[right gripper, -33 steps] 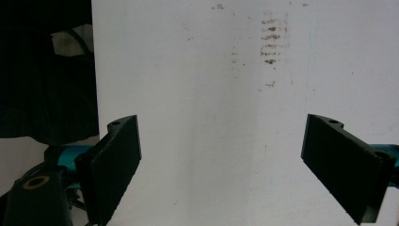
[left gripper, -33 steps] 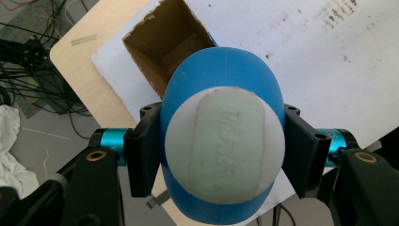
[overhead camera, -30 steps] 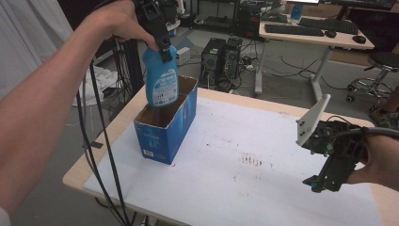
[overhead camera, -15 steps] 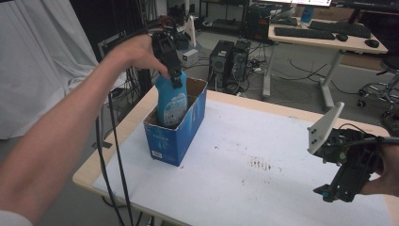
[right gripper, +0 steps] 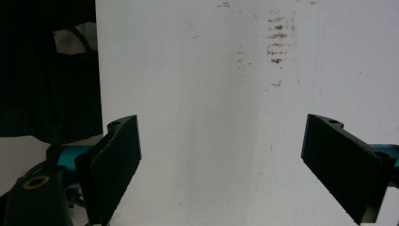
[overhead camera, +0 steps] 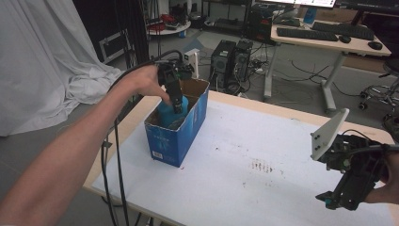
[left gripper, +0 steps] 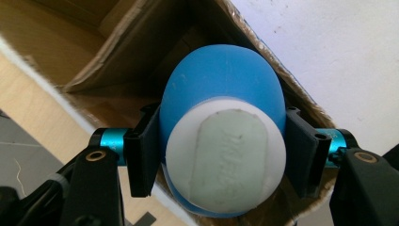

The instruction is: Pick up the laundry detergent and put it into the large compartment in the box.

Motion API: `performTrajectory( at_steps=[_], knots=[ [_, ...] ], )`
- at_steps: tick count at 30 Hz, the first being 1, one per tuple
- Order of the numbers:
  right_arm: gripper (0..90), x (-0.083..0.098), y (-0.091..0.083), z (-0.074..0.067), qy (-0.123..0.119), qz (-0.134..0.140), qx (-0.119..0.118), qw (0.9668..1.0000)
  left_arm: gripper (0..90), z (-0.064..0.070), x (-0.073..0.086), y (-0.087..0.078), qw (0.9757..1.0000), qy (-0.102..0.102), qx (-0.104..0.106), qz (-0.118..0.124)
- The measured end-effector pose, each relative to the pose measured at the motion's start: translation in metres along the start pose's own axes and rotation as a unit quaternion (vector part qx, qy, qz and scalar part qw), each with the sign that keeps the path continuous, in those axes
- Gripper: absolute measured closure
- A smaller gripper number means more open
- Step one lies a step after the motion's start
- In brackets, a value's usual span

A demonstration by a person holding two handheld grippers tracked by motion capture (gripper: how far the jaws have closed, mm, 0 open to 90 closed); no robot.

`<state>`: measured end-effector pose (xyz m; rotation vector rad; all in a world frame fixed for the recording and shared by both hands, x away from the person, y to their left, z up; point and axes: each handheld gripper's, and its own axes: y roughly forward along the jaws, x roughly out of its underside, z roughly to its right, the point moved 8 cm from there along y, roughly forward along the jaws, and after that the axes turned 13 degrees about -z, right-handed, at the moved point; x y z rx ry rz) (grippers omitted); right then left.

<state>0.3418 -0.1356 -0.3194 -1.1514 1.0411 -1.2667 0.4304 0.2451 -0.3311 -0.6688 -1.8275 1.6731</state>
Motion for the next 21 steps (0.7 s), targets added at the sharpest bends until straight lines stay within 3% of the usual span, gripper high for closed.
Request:
performTrajectory(
  at_steps=[9, 21],
  knots=[
    [11.6, -0.001, 0.004, 0.002, 0.001, -0.003, -0.003, 1.0000, 38.1, -0.001, 0.003, 0.019, 0.9998, 0.017, 0.005, -0.005],
    [11.6, -0.003, 0.005, 0.002, 0.001, -0.005, -0.004, 1.0000, 37.9, 0.001, 0.001, 0.020, 0.9998, 0.022, 0.001, -0.001]
  ],
)
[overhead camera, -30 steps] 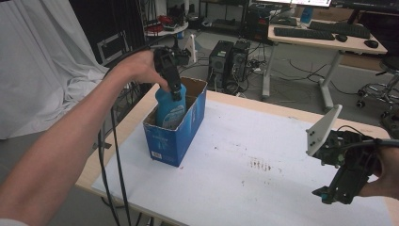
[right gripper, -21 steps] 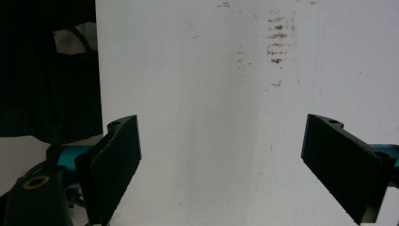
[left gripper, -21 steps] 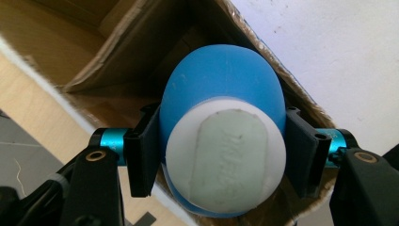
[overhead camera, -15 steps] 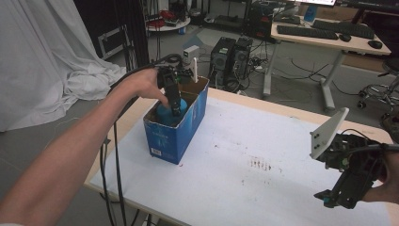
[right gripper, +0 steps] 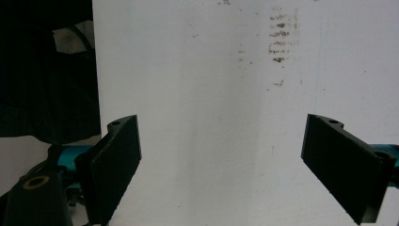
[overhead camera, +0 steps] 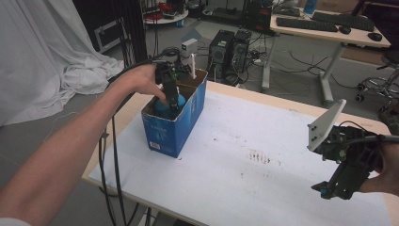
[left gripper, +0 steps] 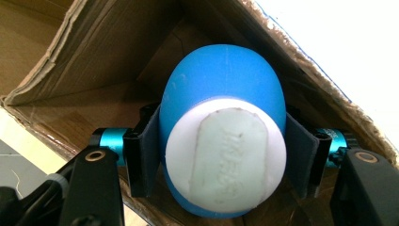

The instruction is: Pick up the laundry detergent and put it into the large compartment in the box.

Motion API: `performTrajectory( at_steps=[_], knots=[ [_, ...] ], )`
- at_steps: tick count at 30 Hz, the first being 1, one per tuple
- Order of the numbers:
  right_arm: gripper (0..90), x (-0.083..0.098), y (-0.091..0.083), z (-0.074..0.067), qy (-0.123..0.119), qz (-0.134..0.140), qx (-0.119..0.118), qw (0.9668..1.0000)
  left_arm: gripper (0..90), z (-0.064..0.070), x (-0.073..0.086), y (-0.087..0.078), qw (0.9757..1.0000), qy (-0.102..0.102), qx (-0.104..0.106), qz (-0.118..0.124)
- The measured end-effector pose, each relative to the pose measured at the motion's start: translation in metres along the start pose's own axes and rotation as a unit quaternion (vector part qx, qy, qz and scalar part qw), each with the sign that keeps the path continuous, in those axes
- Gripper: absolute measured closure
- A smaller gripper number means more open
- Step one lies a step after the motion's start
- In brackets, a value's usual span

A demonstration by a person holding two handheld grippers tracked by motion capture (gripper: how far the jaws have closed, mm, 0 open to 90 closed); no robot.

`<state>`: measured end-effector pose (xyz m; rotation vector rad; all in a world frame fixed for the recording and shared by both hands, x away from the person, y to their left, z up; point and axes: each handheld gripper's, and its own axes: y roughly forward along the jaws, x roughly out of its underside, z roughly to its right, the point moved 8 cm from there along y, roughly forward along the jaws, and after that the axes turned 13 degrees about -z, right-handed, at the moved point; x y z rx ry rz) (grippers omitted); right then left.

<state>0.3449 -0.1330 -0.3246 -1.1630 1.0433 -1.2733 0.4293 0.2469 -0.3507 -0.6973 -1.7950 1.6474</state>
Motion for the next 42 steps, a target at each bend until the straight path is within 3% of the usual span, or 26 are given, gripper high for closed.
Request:
performTrajectory(
  at_steps=[20, 30, 42],
  knots=[
    [11.6, -0.003, 0.000, -0.002, -0.002, 0.000, -0.001, 1.0000, 37.4, 0.002, 0.000, 0.000, 1.0000, -0.006, -0.002, -0.004],
    [11.6, -0.002, 0.001, -0.004, -0.001, 0.001, -0.002, 1.0000, 31.6, 0.004, 0.000, 0.000, 1.0000, -0.005, 0.000, -0.004],
    [11.6, -0.003, 0.001, -0.005, -0.002, 0.003, -0.003, 1.0000, 28.0, 0.000, 0.004, -0.011, 0.9999, -0.006, -0.008, 0.003]
  ],
)
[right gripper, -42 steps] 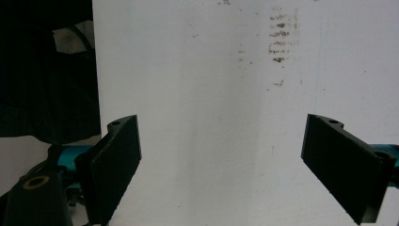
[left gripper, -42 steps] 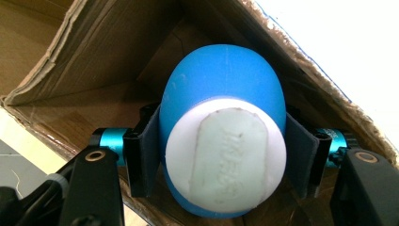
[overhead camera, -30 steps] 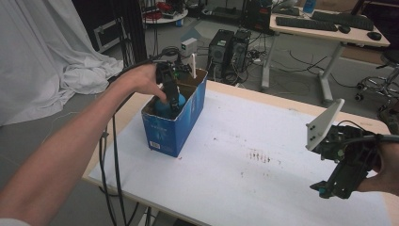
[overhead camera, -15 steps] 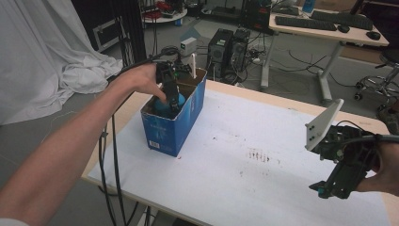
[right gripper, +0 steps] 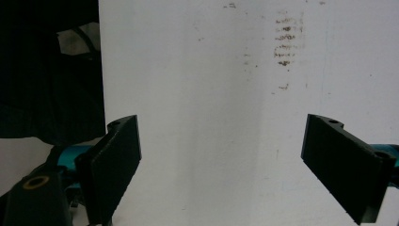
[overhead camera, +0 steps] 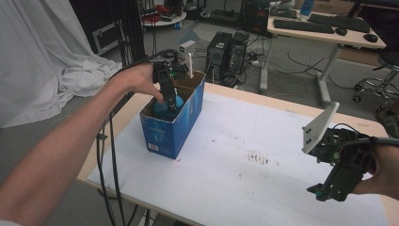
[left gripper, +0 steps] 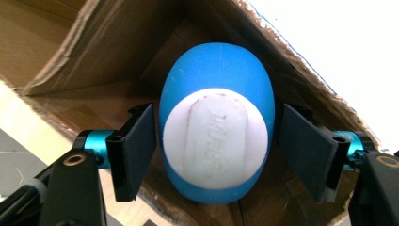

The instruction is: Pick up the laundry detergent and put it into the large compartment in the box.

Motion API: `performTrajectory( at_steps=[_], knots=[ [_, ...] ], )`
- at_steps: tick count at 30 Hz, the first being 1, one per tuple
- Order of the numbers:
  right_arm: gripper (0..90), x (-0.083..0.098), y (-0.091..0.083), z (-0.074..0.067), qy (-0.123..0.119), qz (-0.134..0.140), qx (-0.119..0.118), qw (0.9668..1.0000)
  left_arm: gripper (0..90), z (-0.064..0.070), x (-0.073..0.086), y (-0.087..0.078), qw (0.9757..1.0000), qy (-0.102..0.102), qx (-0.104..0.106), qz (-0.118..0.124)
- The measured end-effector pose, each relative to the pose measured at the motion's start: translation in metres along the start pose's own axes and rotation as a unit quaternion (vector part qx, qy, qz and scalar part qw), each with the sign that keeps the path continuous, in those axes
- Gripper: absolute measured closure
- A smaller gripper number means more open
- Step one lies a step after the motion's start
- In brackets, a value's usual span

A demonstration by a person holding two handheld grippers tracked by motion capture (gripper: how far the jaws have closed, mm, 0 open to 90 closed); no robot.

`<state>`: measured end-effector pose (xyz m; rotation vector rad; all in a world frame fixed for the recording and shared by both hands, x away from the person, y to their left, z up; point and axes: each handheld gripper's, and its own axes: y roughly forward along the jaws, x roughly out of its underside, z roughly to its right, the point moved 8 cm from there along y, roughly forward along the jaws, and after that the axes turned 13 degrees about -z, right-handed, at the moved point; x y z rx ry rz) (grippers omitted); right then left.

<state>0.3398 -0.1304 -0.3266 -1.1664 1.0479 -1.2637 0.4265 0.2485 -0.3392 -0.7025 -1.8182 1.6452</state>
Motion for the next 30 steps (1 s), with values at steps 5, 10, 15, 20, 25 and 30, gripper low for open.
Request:
performTrajectory(
  at_steps=[5, 10, 15, 20, 25, 30],
  knots=[
    [11.6, 0.000, 0.000, 0.000, -0.001, -0.001, -0.001, 1.0000, 26.2, 0.000, 0.000, -0.007, 1.0000, 0.004, -0.006, 0.001],
    [11.6, 0.000, 0.000, -0.001, -0.002, 0.000, -0.001, 1.0000, 24.3, 0.000, -0.002, -0.018, 0.9999, 0.006, -0.015, 0.004],
    [11.6, 0.001, 0.000, -0.001, 0.000, 0.000, 0.000, 1.0000, 23.4, 0.001, -0.003, -0.033, 0.9996, 0.010, -0.024, 0.012],
    [11.6, 0.000, 0.000, -0.001, -0.002, 0.001, 0.000, 1.0000, 22.4, 0.004, -0.005, -0.048, 0.9991, 0.015, -0.034, 0.019],
    [11.6, 0.000, -0.001, 0.000, -0.001, 0.002, 0.000, 1.0000, 18.6, 0.015, -0.015, -0.068, 0.9976, 0.036, -0.046, 0.036],
    [11.6, 0.000, 0.000, 0.000, 0.001, 0.001, 0.000, 1.0000, 16.7, 0.036, -0.031, -0.085, 0.9945, 0.077, -0.053, 0.047]
  ],
)
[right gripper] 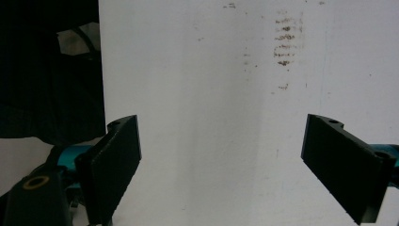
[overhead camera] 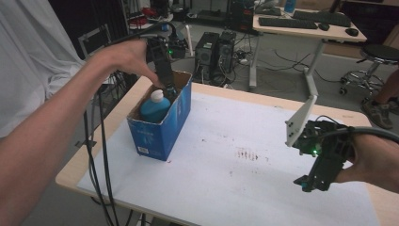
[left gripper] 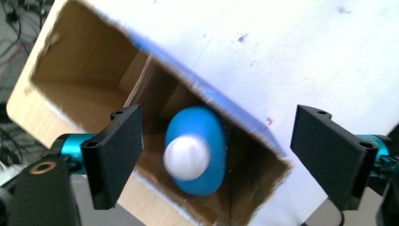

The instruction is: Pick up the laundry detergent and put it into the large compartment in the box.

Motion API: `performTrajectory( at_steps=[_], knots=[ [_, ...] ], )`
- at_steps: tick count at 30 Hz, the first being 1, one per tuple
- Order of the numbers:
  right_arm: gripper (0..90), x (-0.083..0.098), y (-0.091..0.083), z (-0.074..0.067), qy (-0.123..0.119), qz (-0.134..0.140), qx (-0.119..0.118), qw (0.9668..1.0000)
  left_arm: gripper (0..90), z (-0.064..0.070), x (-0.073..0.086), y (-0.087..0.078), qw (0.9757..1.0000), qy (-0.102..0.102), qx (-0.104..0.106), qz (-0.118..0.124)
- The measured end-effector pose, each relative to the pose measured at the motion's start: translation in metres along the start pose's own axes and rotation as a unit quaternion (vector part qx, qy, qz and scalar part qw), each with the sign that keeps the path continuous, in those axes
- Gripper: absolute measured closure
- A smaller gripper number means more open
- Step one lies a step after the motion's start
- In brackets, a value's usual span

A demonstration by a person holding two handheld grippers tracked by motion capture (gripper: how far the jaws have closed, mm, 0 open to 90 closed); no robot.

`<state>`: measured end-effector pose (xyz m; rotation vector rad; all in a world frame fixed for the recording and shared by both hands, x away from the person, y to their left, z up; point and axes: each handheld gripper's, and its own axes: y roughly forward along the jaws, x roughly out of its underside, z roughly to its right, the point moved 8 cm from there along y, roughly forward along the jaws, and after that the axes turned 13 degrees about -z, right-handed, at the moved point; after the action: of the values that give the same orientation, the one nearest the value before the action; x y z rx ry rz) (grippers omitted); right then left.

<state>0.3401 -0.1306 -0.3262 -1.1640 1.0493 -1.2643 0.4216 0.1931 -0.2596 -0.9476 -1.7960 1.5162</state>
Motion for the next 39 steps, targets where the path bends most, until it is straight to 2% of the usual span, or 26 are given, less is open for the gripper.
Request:
performTrajectory(
  at_steps=[9, 15, 18, 22, 23, 26, 29, 34, 39],
  knots=[
    [11.6, -0.001, -0.003, 0.001, 0.002, 0.002, 0.002, 1.0000, 16.6, 0.033, -0.039, -0.009, 0.9981, 0.061, -0.002, 0.011],
    [11.6, -0.001, -0.004, 0.001, 0.003, 0.003, 0.004, 1.0000, 16.7, 0.053, -0.062, -0.003, 0.9965, 0.083, 0.001, 0.015],
    [11.6, -0.001, -0.004, 0.002, 0.006, 0.004, 0.005, 1.0000, 16.7, 0.062, -0.072, 0.006, 0.9960, 0.089, 0.003, 0.010],
    [11.6, -0.001, -0.004, 0.001, 0.006, 0.004, 0.007, 0.9999, 16.7, 0.072, -0.081, 0.016, 0.9955, 0.094, 0.006, 0.014],
    [11.6, 0.000, -0.005, 0.001, 0.008, 0.003, 0.008, 0.9999, 16.7, 0.077, -0.085, 0.026, 0.9952, 0.096, 0.010, 0.014],
    [11.6, 0.001, -0.005, 0.000, 0.008, 0.002, 0.010, 0.9999, 16.7, 0.082, -0.088, 0.041, 0.9951, 0.098, 0.013, 0.010],
    [11.6, 0.000, -0.006, -0.001, 0.011, 0.002, 0.011, 0.9999, 16.6, 0.089, -0.090, 0.058, 0.9946, 0.099, 0.029, 0.010],
    [11.6, -0.001, -0.007, -0.002, 0.009, 0.001, 0.012, 0.9999, 16.7, 0.091, -0.091, 0.087, 0.9953, 0.092, 0.030, 0.000],
    [11.6, -0.003, -0.010, -0.001, 0.009, 0.003, 0.015, 0.9998, 16.6, 0.091, -0.093, 0.104, 0.9957, 0.090, 0.024, -0.006]
  ],
)
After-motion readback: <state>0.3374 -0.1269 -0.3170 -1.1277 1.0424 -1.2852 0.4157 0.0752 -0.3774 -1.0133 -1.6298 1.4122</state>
